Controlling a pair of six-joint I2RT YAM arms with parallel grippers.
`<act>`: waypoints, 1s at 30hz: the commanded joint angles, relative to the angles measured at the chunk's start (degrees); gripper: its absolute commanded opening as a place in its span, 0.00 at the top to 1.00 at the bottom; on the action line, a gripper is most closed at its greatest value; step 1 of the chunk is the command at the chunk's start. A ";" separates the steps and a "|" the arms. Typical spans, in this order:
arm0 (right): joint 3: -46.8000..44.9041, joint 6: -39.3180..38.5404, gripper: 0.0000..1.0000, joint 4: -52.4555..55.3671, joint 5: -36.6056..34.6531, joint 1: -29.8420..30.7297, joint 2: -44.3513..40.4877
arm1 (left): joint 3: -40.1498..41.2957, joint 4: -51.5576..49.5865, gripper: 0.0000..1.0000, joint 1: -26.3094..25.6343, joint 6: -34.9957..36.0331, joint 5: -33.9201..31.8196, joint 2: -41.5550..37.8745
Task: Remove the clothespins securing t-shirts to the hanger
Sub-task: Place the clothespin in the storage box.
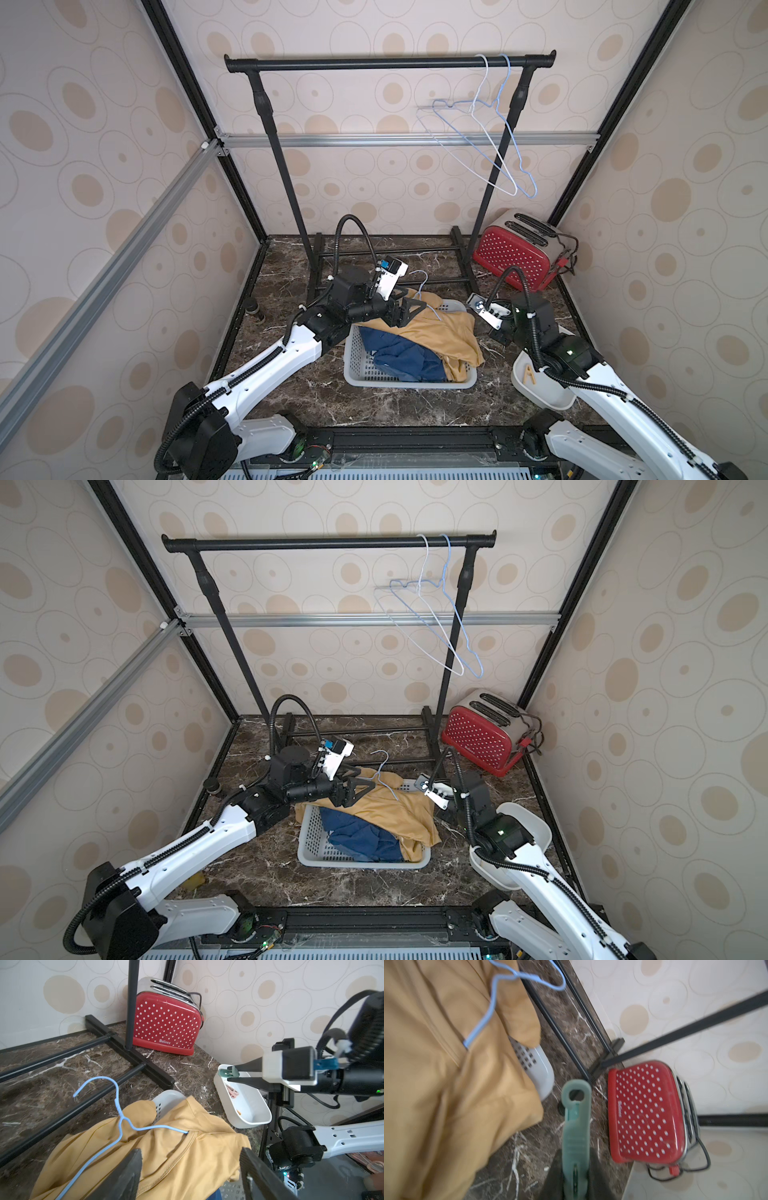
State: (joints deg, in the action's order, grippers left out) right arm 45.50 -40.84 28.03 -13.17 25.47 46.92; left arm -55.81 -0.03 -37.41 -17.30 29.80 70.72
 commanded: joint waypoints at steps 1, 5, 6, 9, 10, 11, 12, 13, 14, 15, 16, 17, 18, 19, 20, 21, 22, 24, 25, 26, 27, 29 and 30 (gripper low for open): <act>-2.32 -3.49 0.94 7.60 -4.32 -6.50 -3.52 | 0.35 4.99 0.25 0.03 1.19 0.60 -0.56; -3.51 -3.07 0.95 11.93 -0.99 -19.74 -4.47 | 0.55 4.30 0.24 0.03 2.39 0.51 -1.52; -4.09 -2.91 0.95 12.60 0.28 -22.58 -4.35 | 0.32 3.87 0.24 0.01 2.61 0.60 -1.71; -6.54 -3.01 0.95 13.51 -0.02 -27.59 -2.46 | 0.24 2.85 0.24 0.05 3.53 0.68 -2.31; -7.39 -3.02 0.95 13.46 -0.45 -28.64 -1.77 | 0.42 2.65 0.24 0.05 3.87 0.38 -2.49; -8.03 -3.05 0.95 13.47 -0.99 -29.77 -0.96 | 0.44 2.31 0.24 0.05 4.19 0.12 -2.59; -8.59 -3.19 0.95 13.52 -1.64 -30.96 -0.04 | 0.44 1.92 0.24 0.02 4.56 -0.07 -2.60; -9.02 -3.73 0.95 13.62 -1.68 -32.40 0.74 | 0.36 1.58 0.24 0.05 4.77 -0.25 -2.58; -9.31 -4.06 0.95 13.67 -1.54 -34.01 1.49 | 0.35 1.59 0.24 0.03 4.80 -0.22 -2.53; -9.49 -4.07 0.95 13.39 -1.23 -35.87 2.33 | 0.31 1.61 0.24 0.01 4.77 -0.18 -2.43; -9.68 -4.49 0.95 13.04 -0.59 -37.66 3.00 | 0.22 1.66 0.24 0.00 4.84 -0.10 -2.26; -9.70 -4.83 0.95 12.80 -0.06 -38.92 3.72 | 0.18 1.83 0.24 0.00 4.88 -0.09 -2.08; -9.77 -5.40 0.94 12.47 -0.10 -39.75 4.57 | -0.03 1.88 0.24 0.00 4.74 -0.11 -1.82; -9.89 -5.97 0.94 12.10 -0.04 -40.26 5.54 | -0.29 1.88 0.24 0.04 4.79 -0.04 -1.47; -10.05 -6.25 0.94 11.81 0.07 -40.56 6.43 | -0.58 1.76 0.24 0.05 4.75 0.14 -1.17; -10.28 -6.53 0.94 11.53 0.03 -40.68 7.45 | -0.91 1.70 0.24 0.05 4.78 0.42 -0.82; -10.54 -6.65 0.94 11.31 0.10 -40.68 8.48 | -1.18 1.62 0.24 0.05 4.81 0.72 -0.47; -11.44 -6.64 0.94 10.46 -0.28 -40.72 10.07 | -1.48 1.61 0.24 0.05 4.79 0.82 0.03; -12.01 -6.86 0.94 10.07 -0.54 -40.77 10.63 | -1.54 1.53 0.24 0.05 4.87 0.82 0.25; -12.60 -7.02 0.94 9.70 -0.52 -40.77 11.04 | -1.49 1.47 0.24 0.05 4.99 0.71 0.42; -13.08 -7.23 0.94 9.08 -0.52 -40.77 11.33 | -1.49 1.29 0.24 0.05 5.01 0.62 0.66; -13.80 -7.32 0.93 8.14 -0.38 -40.77 11.81 | -1.41 1.09 0.24 0.01 5.14 0.67 1.23; -13.98 -7.42 0.92 7.70 -0.28 -40.77 12.19 | -1.47 0.93 0.24 0.00 5.13 1.20 1.71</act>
State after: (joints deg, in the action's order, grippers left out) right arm 32.18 -46.85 37.04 -13.96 -15.09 58.57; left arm -55.11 1.15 -37.36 -13.61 29.80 71.68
